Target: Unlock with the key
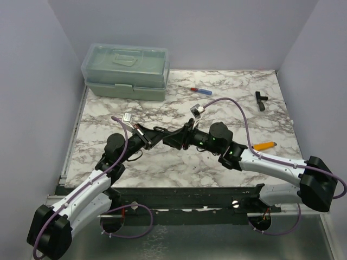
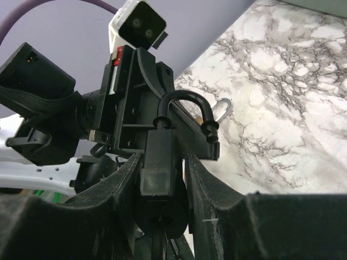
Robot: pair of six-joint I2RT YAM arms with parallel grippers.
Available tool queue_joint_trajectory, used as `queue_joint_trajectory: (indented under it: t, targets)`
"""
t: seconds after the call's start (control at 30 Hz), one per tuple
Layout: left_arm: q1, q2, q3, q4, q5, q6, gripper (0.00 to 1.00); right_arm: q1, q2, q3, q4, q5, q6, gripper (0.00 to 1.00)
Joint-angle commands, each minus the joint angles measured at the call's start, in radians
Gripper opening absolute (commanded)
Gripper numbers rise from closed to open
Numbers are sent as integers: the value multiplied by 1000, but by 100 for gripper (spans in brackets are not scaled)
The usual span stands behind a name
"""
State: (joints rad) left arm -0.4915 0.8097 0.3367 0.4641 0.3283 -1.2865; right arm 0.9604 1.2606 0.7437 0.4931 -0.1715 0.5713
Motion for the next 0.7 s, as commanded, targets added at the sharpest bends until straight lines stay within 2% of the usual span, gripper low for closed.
queue_joint_trajectory:
  t: [0.0, 0.17, 0.27, 0.43, 0.6, 0.67]
  targets:
    - [4, -64, 10, 64, -107, 46, 0, 5, 0, -46, 153, -1, 161, 0]
    - [3, -114, -27, 118, -168, 71, 0, 5, 52, -98, 339, -27, 362, 0]
    - [3, -134, -37, 139, -181, 102, 0, 5, 95, -116, 452, -49, 429, 0]
    - [4, -142, -63, 192, -177, 172, 2, 5, 131, -98, 508, -73, 472, 0]
    - [3, -169, -73, 199, -176, 274, 10, -6, 133, -98, 551, -75, 516, 0]
    - [4, -187, -66, 153, -179, 289, 14, -23, 124, -102, 544, -64, 521, 0]
